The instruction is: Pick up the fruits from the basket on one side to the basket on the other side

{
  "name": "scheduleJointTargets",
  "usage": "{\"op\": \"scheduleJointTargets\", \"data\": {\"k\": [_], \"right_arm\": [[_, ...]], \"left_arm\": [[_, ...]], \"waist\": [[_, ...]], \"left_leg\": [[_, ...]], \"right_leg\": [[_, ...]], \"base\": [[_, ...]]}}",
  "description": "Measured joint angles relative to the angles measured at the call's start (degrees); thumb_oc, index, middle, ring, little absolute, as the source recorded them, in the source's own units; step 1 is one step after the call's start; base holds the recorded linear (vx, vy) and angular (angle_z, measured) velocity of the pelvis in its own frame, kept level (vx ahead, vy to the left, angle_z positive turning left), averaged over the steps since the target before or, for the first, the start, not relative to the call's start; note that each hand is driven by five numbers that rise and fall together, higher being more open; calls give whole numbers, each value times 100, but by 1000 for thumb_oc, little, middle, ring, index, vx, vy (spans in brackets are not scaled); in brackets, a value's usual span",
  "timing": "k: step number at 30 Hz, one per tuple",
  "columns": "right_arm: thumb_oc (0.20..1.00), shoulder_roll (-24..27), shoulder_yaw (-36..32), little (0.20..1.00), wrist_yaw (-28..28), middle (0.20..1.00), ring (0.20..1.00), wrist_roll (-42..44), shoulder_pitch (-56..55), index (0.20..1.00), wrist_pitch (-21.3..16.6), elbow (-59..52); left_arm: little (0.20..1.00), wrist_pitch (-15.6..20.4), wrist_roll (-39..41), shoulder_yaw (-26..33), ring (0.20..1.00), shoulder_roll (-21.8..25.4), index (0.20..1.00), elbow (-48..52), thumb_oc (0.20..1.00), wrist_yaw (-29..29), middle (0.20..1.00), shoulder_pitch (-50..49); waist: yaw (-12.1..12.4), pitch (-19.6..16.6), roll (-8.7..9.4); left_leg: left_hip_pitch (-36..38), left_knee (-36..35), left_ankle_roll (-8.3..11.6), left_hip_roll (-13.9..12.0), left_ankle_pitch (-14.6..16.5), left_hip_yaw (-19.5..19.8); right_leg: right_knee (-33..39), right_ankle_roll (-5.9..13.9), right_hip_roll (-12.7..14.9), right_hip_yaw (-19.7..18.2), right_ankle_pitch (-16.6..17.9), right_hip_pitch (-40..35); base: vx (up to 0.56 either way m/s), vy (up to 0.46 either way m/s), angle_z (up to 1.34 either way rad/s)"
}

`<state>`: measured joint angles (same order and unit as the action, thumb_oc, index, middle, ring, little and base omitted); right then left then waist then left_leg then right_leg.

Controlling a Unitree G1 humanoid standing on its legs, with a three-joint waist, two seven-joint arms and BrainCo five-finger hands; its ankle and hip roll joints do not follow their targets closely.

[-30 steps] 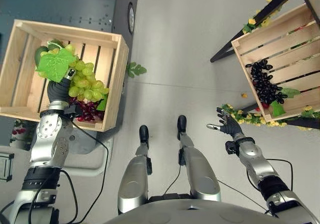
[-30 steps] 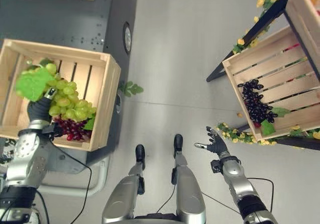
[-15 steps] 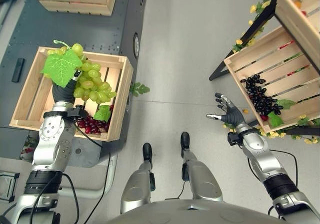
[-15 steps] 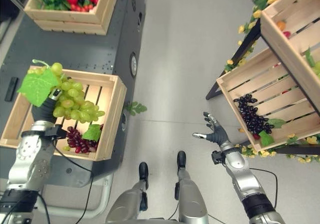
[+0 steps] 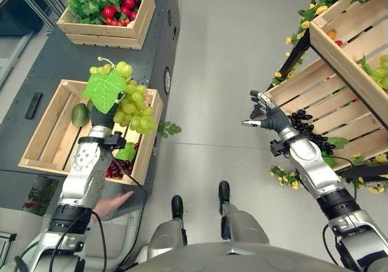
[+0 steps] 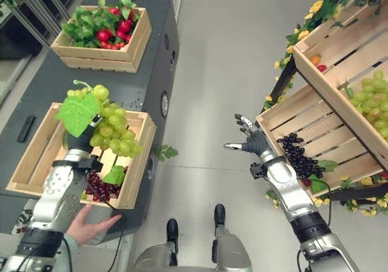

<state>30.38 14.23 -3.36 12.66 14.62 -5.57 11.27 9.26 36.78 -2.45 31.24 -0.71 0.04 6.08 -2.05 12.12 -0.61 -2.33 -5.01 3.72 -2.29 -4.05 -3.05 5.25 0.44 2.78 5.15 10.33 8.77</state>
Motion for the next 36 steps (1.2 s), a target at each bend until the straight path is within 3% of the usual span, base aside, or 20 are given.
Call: {"op": "scheduleJointTargets", "data": {"k": [15, 29, 36], "right_arm": [[1000, -110, 1102, 1000, -335, 1000, 1000, 64, 835, 1000, 213, 0], [1000, -874, 1815, 1000, -362, 1000, 1000, 148, 1292, 1000, 294, 562], [1000, -1320, 2283, 1000, -329, 1000, 1000, 126, 1472, 1000, 379, 1072]], "left_arm": [[200, -110, -5, -596, 200, -234, 200, -1, 200, -41, 200, 184], [200, -114, -11, -1030, 200, -424, 200, -6, 200, 29, 200, 581], [200, -115, -10, -1448, 200, -474, 200, -13, 200, 128, 200, 1093]], "waist": [[27, -357, -3], [24, -569, 7], [159, -626, 19]], "left_leg": [[218, -1, 6, -48, 37, 8], [267, 0, 3, -49, 39, 8], [290, 2, 20, -50, 28, 26]], "right_leg": [[19, -10, -17, 10, -45, -228], [16, -9, -17, 20, -46, -276], [0, -9, -17, 59, -47, -313]], "base": [[25, -6, 0], [0, 0, 0], [-1, 1, 1]]}}
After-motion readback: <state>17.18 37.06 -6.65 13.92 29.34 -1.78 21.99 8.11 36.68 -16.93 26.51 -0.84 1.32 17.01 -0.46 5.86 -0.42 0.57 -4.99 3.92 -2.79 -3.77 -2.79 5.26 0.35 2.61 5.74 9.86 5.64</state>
